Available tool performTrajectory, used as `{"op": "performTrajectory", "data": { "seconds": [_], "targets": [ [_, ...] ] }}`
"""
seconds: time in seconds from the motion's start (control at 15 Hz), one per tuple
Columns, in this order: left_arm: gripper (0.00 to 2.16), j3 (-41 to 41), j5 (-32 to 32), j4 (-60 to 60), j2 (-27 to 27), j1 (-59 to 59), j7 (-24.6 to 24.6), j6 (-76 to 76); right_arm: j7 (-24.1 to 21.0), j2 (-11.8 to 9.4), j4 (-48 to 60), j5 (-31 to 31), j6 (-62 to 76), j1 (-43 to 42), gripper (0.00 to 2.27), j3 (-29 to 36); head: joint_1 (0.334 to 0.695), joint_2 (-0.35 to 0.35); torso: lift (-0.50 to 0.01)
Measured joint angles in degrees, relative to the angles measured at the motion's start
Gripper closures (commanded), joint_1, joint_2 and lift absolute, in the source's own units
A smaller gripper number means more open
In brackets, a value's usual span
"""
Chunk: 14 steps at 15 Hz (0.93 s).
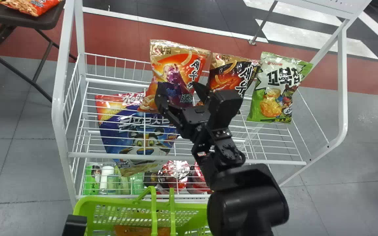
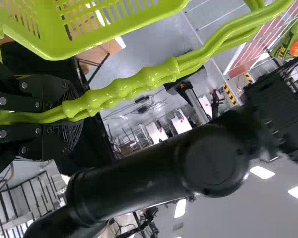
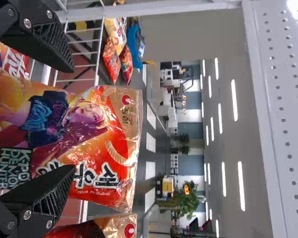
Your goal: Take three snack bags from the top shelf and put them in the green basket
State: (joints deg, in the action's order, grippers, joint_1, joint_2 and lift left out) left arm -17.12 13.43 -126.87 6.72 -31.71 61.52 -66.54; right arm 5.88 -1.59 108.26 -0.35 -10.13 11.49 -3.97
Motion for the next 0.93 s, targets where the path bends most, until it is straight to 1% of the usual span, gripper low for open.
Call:
{"op": "performTrajectory", "data": {
  "seconds": [0.13, 0.2, 0.27, 0.33, 0.4, 0.47, 0.53, 0.67, 0.73, 0.93],
  "targets": [
    [1.57, 0.0, 0.2, -0.4, 0.1, 0.4, 0.6, -1.9, -1.9, 0.0, -2.6, 0.8, -0.4, -1.8, 0.15, 0.1, 0.695, -0.350, -0.033],
    [1.57, 0.0, 0.2, -0.6, 0.1, 0.6, 0.8, -2.7, -2.5, -0.1, -3.8, 1.1, -0.6, -2.5, 0.22, 0.4, 0.695, -0.350, -0.033],
    [1.57, 0.1, 0.3, -0.8, 0.2, 0.6, 1.0, -3.3, -2.7, -0.1, -4.8, 1.3, -1.0, -3.2, 0.45, 0.7, 0.695, -0.350, -0.033],
    [1.57, 0.2, 0.4, -0.9, 0.3, 0.7, 1.0, -3.5, -2.5, -0.1, -5.5, 1.5, -1.9, -3.9, 0.98, 1.0, 0.695, -0.350, -0.033],
    [1.57, 0.4, 0.7, -0.9, 0.4, 0.7, 0.8, -3.5, -2.0, -0.2, -5.9, 1.6, -3.8, -4.5, 1.62, 1.2, 0.695, -0.350, -0.033],
    [1.57, 0.7, 1.0, -0.9, 0.4, 0.7, 0.5, -3.5, -1.5, -0.3, -6.0, 1.7, -6.1, -5.0, 1.91, 1.4, 0.695, -0.350, -0.033],
    [1.57, 0.9, 1.2, -0.9, 0.4, 0.7, 0.3, -3.6, -1.1, -0.4, -5.9, 1.7, -8.0, -5.1, 2.02, 1.5, 0.695, -0.350, -0.033],
    [1.57, 0.9, 1.4, -0.9, 0.3, 0.7, -0.1, -3.6, -0.3, -0.5, -5.0, 1.5, -10.2, -4.9, 2.02, 1.5, 0.695, -0.350, -0.033],
    [1.57, 0.9, 1.4, -0.9, 0.3, 0.7, -0.3, -3.6, 0.7, -0.5, -4.3, 1.4, -10.3, -4.5, 2.07, 1.6, 0.695, -0.350, -0.033],
    [1.57, 0.9, 1.5, -0.7, 0.3, 0.7, -1.0, -3.4, 6.2, -0.7, -0.7, 1.5, -10.4, -2.8, 2.07, 1.9, 0.695, -0.350, -0.033]
  ]
}}
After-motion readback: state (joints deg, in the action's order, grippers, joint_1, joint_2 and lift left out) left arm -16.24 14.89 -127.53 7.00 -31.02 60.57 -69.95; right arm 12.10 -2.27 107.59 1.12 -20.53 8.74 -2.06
